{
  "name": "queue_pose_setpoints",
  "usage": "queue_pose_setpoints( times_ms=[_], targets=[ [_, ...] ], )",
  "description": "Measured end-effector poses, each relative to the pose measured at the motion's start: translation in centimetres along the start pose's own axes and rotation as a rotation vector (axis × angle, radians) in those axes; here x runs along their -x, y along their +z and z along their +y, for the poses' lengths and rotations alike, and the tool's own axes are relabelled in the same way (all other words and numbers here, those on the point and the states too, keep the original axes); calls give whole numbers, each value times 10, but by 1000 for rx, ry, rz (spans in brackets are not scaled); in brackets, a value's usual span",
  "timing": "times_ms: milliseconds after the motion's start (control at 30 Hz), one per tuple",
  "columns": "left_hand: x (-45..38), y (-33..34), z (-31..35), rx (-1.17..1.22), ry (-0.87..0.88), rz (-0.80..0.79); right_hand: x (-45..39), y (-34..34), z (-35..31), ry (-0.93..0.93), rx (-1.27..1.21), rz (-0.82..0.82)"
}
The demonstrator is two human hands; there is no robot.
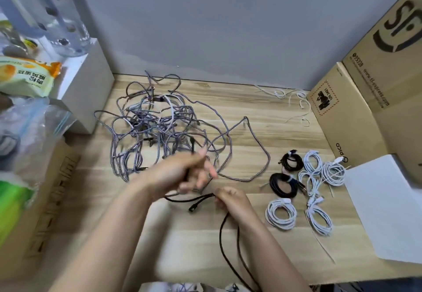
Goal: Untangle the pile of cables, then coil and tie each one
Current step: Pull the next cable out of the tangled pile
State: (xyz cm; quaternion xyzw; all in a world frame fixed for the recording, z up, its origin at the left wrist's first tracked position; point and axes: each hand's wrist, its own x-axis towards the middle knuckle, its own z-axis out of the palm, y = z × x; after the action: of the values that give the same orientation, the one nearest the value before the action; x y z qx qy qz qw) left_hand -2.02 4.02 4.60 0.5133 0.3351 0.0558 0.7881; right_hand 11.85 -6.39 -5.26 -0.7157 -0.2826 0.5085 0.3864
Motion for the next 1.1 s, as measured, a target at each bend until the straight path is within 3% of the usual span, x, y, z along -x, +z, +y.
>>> queue_pose_setpoints(
  times_ms=[167, 267, 567, 733, 933, 1033, 1100],
  targets=[
    [-17, 1, -79, -791, -232, 309, -5, -12, 31, -19, -112, 125],
    [-18, 2, -105, -873, -299, 388, -12, -12, 32, -116, -13, 159],
    [-54, -22, -110, -840, -119, 600, -41, -16, 34, -206, 264, 187],
    [-47, -19, -89, -746, 79, 534, -41, -39, 45, -391, 208, 171],
    [-3, 9, -62, -265, 165, 383, -36, -49, 35, -380, 182, 124],
    [12, 25, -49, 1, 261, 371, -16, -33, -1, -527, 217, 61],
    [15, 34, -42, 96, 322, 357, 3, -15, -28, -583, 122, -63]
  ],
)
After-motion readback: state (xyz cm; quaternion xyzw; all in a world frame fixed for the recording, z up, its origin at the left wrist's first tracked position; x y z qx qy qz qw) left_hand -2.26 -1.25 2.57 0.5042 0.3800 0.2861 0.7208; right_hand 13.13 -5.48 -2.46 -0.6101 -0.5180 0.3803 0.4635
